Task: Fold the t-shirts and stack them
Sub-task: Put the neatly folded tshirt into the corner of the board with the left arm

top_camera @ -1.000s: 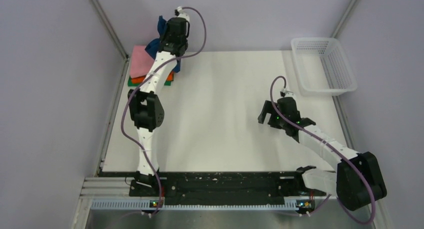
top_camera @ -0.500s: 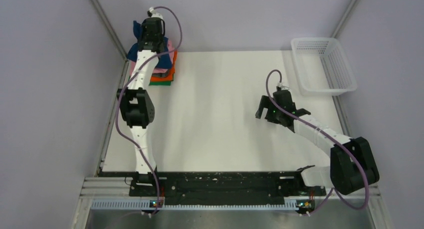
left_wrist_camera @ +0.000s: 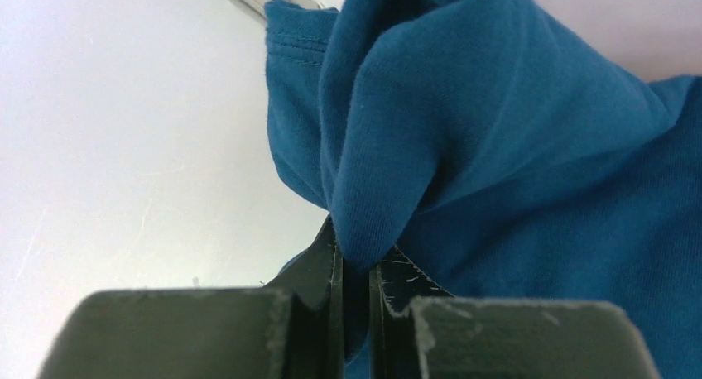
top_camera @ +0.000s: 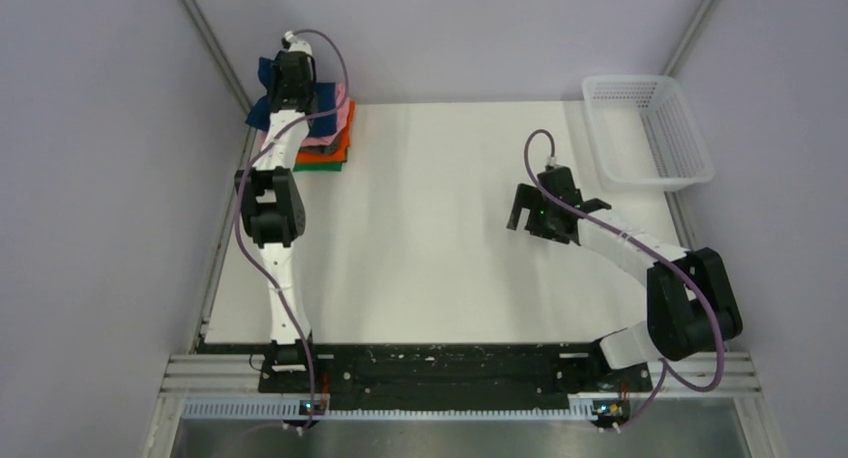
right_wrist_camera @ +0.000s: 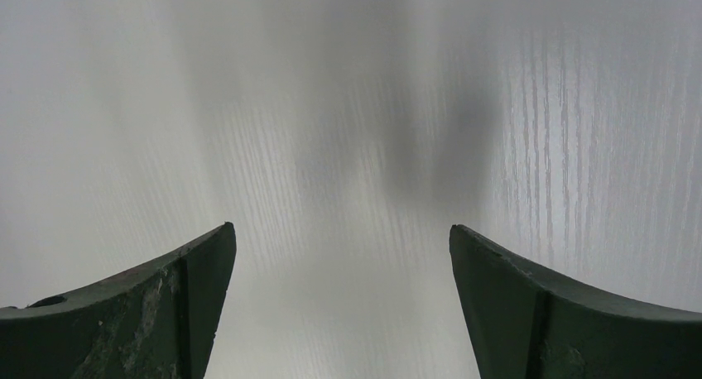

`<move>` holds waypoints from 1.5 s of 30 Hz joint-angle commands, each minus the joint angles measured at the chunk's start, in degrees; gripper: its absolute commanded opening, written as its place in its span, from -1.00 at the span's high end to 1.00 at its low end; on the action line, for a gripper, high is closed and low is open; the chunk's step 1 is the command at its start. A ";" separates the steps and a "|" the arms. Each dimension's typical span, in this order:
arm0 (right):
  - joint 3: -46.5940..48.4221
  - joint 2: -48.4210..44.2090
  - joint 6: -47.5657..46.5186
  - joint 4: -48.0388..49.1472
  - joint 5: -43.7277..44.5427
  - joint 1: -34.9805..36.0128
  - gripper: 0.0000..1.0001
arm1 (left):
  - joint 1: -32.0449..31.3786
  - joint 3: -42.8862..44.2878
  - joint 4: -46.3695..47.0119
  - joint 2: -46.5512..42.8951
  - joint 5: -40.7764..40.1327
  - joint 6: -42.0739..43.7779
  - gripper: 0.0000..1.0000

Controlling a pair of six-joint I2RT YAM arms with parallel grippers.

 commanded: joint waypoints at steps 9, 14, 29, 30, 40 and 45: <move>3.65 1.30 -0.01 -1.18 -0.19 -0.14 -0.97 | -1.07 2.74 14.35 1.79 -3.57 -0.40 0.20; 3.03 0.20 -0.41 -1.41 0.61 -0.08 -0.97 | -1.09 1.57 12.72 0.59 -8.45 -0.86 0.06; -1.52 -7.57 -1.88 0.45 2.42 -0.19 -0.97 | -1.15 -9.95 -3.79 -13.56 8.92 -25.86 -0.97; -2.35 -8.56 -2.10 0.56 2.33 -0.24 -0.97 | -1.09 -10.37 -4.82 -13.76 10.84 -27.10 -0.97; -7.76 -14.48 -2.71 0.66 2.70 -1.41 -0.97 | -2.99 -12.49 -11.15 -10.60 25.84 -33.86 -0.97; -8.83 -14.99 -2.42 0.58 2.54 -1.56 -0.97 | -3.49 -13.06 -11.08 -7.93 37.35 -35.02 -0.98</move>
